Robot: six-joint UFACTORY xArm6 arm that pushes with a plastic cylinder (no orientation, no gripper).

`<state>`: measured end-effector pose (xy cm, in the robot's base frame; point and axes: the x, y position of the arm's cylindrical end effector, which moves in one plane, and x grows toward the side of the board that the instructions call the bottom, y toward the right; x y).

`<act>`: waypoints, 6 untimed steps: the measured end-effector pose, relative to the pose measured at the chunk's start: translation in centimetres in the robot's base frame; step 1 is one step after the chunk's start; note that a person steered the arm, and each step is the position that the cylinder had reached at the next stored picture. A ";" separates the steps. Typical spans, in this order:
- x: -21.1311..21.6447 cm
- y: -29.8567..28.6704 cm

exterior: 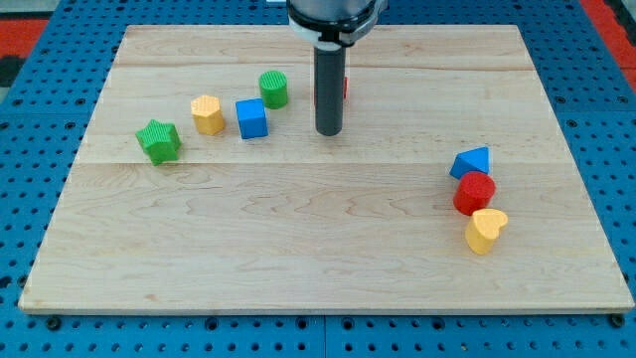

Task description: Push the red star and green circle towards the top left side of the board

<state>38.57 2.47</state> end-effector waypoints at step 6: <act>-13.7 -13.0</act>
<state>24.84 -10.48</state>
